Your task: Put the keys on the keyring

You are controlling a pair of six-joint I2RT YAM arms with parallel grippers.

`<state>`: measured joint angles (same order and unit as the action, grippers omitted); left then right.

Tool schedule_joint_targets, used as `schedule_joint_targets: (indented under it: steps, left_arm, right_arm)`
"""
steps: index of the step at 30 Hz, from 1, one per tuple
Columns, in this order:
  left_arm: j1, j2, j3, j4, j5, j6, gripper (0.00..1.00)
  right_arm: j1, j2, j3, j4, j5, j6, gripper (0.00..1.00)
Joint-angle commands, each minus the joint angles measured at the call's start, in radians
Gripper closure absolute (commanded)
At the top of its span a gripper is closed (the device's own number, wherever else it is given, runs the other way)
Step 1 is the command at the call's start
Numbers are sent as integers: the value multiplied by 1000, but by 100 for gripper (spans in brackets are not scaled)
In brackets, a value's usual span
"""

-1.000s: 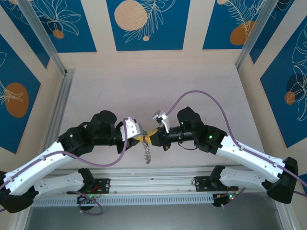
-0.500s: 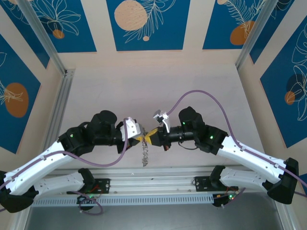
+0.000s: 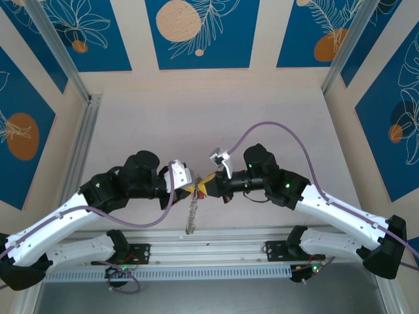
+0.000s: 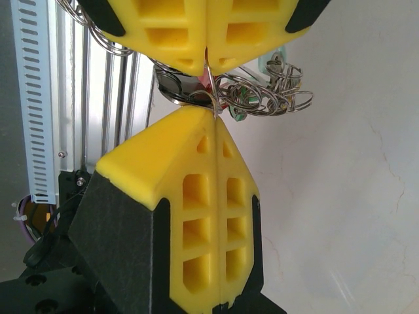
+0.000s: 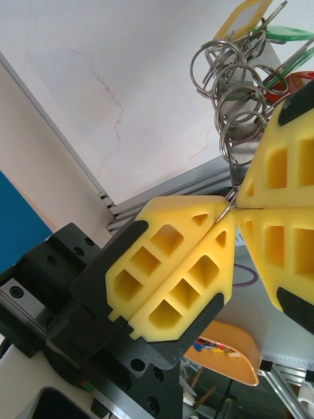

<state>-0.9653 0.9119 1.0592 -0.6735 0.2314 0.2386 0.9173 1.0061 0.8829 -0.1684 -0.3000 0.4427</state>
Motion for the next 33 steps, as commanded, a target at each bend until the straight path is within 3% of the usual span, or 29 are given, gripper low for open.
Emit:
schedule_joint_targets:
  steps: [1,33]
  left_arm:
    - [-11,-15,5,47,39,11,100]
    - [-10,-24,3,40,48,16,100]
  right_arm:
    - [-10,9,3,7,-6,15,100]
    - [-21,68,56,2,-6,74,100]
